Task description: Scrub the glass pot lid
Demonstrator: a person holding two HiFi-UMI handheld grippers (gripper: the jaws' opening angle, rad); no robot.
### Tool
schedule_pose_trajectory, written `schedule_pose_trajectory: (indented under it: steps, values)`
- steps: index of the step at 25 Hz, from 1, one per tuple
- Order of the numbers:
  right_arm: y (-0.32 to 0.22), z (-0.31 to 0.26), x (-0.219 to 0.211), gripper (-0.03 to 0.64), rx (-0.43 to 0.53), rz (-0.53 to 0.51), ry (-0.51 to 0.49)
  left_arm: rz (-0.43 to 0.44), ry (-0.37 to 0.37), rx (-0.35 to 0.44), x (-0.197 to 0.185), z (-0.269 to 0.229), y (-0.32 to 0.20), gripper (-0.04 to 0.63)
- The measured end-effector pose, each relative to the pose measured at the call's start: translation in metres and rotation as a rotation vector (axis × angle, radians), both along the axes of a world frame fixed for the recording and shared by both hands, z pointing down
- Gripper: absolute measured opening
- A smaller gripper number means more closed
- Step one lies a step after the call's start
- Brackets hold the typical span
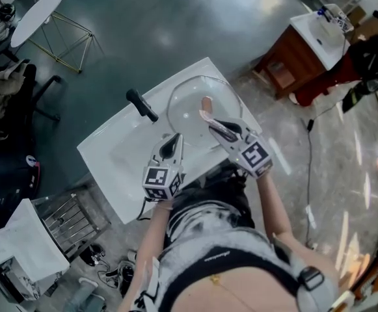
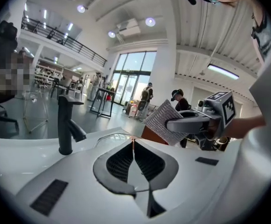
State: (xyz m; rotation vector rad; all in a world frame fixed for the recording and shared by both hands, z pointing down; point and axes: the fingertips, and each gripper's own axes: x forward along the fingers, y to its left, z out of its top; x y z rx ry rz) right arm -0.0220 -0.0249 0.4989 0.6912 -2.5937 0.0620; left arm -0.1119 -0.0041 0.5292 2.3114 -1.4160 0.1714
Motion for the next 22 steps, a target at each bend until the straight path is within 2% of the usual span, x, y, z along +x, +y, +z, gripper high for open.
schedule_pose_trajectory:
  steps: [7, 13, 17, 22]
  values:
    - [0.017, -0.024, -0.025, 0.086, 0.040, 0.049, -0.105, -0.014, 0.021, 0.068, -0.003, -0.033, 0.009, 0.000]
    - [0.019, -0.038, -0.023, 0.084, 0.046, 0.060, -0.166, -0.068, 0.014, 0.142, -0.001, -0.076, 0.011, 0.000]
    - [0.017, -0.053, -0.008, 0.083, 0.061, 0.070, -0.244, -0.101, -0.014, 0.196, 0.012, -0.098, 0.011, 0.000]
    - [0.021, -0.081, 0.026, 0.083, 0.071, 0.057, -0.307, -0.145, -0.045, 0.244, 0.052, -0.119, 0.014, 0.000]
